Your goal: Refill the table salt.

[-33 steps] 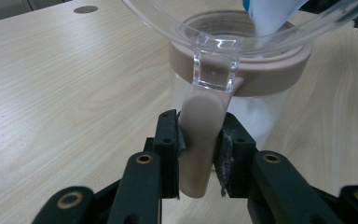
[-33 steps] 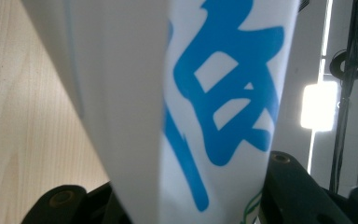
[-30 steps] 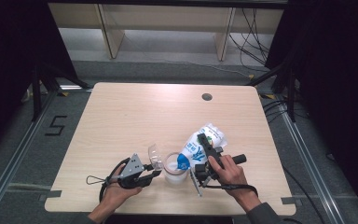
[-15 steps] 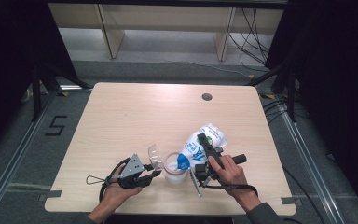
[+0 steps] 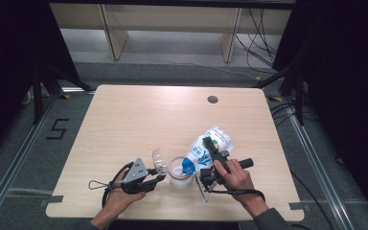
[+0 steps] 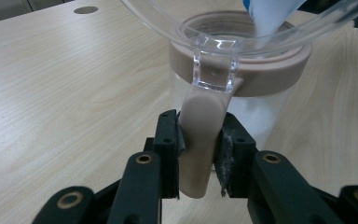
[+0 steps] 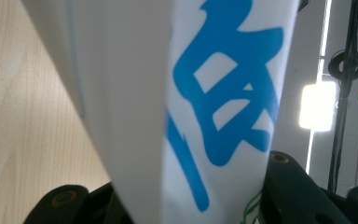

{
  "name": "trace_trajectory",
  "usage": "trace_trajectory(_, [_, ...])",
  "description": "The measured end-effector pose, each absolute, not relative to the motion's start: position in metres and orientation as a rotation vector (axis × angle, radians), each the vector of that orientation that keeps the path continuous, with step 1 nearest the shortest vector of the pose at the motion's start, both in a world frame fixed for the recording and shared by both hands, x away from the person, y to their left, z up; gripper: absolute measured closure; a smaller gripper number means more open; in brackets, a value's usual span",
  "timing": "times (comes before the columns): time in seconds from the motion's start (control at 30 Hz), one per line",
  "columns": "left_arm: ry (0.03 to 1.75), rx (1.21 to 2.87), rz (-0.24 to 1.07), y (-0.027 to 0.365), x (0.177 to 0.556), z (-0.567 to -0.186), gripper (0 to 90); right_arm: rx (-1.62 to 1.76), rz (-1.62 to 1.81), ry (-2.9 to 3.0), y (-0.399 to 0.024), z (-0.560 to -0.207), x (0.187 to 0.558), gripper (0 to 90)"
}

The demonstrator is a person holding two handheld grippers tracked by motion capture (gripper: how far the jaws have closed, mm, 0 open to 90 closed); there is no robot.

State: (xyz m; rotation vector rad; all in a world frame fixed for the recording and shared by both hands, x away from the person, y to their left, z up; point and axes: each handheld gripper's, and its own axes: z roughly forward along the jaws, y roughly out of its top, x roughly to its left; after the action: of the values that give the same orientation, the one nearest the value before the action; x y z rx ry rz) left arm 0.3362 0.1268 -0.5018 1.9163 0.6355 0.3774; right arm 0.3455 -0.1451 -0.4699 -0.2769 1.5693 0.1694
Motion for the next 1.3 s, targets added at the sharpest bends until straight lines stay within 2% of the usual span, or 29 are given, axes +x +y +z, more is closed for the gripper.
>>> trace_trajectory(1.3, [0.635, 1.917, 0.378, 0.1268, 0.3362, -0.5017, 71.7, -0.266, 0.163, 1.569, -0.1451, -0.4707, 0.3449, 70.4])
